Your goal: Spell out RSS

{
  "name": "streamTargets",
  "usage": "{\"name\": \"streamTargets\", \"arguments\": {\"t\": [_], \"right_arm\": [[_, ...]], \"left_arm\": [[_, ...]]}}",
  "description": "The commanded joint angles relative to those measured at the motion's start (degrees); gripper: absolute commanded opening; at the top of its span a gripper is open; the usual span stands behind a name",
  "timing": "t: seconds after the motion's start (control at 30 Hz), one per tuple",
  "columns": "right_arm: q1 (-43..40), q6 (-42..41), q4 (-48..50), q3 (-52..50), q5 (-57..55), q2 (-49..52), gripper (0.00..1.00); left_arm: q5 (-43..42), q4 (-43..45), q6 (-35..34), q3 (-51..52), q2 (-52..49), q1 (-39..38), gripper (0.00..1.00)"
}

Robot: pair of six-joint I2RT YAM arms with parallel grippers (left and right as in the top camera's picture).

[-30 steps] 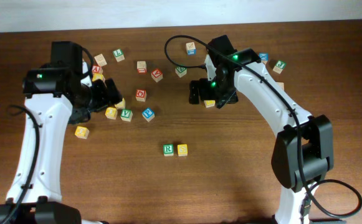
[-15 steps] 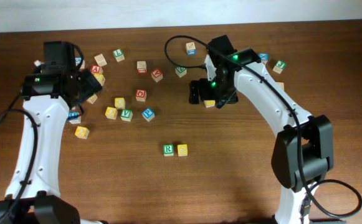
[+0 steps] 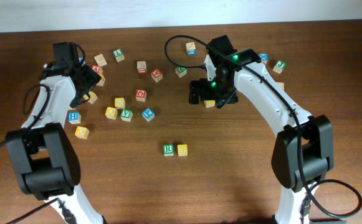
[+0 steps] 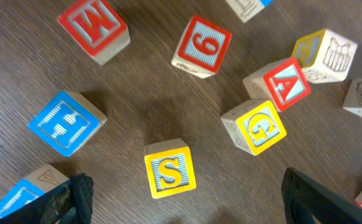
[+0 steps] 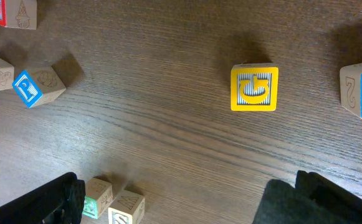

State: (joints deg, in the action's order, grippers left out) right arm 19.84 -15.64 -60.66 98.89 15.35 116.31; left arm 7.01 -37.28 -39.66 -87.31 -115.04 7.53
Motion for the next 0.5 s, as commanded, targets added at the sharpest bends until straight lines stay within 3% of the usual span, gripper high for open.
{"name": "streamTargets", "arguments": {"t": [0.0, 0.23, 0.33, 0.4, 0.47], "right_arm": [[-0.3, 0.2, 0.0, 0.7, 0.5, -0.5, 0.98], [-0.3, 0.2, 0.0, 0.7, 0.5, -0.5, 0.98], [-0.3, 0.2, 0.0, 0.7, 0.5, -0.5, 0.99], [-0.4, 0.2, 0.0, 0.7, 0.5, -0.5, 0.98], [-0.4, 0.2, 0.0, 0.7, 0.5, -0.5, 0.98]], "left_arm": [[-2.6, -0.2, -1.5, -0.6, -2.2, -0.4, 0.84], [3.4, -0.7, -2.1, -0.6, -7.5, -0.6, 0.67], [3.3, 0.8, -2.1, -0.6, -7.8, -0.7, 0.54], [3.4, 1.7, -2.1, -0.6, -7.8, -0.7, 0.53], [3.4, 1.7, -2.1, -0.6, -7.8, -0.7, 0.43]]}}
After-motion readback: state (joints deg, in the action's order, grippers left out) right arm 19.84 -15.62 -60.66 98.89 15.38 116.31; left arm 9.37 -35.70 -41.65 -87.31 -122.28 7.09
